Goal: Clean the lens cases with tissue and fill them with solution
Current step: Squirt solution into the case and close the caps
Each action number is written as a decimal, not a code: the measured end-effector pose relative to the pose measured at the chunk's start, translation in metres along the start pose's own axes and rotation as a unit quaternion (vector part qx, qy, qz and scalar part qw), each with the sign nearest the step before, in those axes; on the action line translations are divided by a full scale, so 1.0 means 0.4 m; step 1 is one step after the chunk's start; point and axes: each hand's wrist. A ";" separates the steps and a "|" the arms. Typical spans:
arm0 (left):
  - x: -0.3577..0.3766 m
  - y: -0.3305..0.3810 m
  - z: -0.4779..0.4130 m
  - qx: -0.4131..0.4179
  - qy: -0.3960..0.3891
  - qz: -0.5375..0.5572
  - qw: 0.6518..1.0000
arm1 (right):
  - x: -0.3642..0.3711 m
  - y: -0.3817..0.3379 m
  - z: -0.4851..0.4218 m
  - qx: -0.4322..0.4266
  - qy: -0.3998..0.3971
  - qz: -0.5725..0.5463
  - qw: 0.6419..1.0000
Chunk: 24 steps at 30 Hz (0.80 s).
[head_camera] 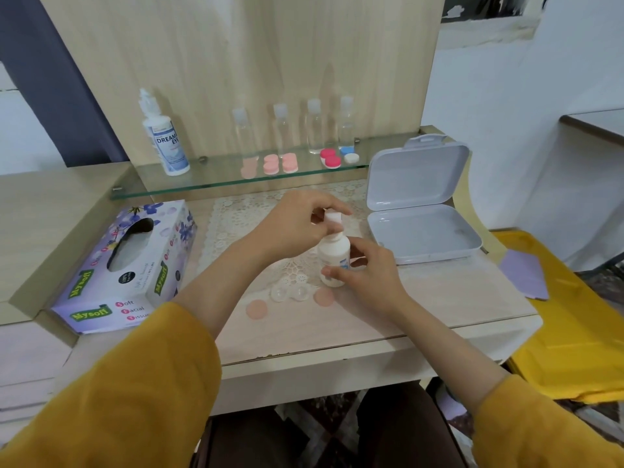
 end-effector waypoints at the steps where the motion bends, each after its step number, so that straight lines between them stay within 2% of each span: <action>1: 0.001 0.001 -0.004 0.003 0.016 -0.032 0.999 | 0.001 0.000 0.001 0.000 0.002 0.000 1.000; 6: 0.012 0.009 -0.024 -0.006 0.077 -0.191 0.979 | 0.009 0.003 0.009 0.016 0.019 -0.016 1.000; 9: 0.020 0.018 -0.034 -0.021 0.128 -0.229 0.965 | 0.016 0.006 0.012 0.023 0.034 -0.016 0.999; 11: 0.019 0.020 -0.037 -0.026 0.146 -0.185 0.971 | 0.017 0.007 0.016 0.027 0.041 -0.026 0.998; 13: 0.013 0.014 -0.033 -0.027 0.167 -0.093 0.981 | 0.018 0.012 0.018 0.030 0.045 -0.035 0.998; 16: -0.005 -0.006 -0.001 -0.038 0.195 -0.007 0.980 | 0.022 0.016 0.023 0.038 0.046 -0.059 0.997; 19: -0.025 -0.052 0.061 -0.075 0.202 0.002 0.976 | 0.025 0.019 0.028 0.042 0.048 -0.081 0.995; 24: -0.034 -0.172 0.194 -0.201 0.219 0.022 0.954 | 0.020 0.023 0.030 0.032 0.051 -0.088 0.994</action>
Point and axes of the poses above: each hand's wrist, its own z-axis away from the middle knuckle, its own x-axis out of the palm, y = z × x, and after that the axes turned 2 degrees about z, right-handed
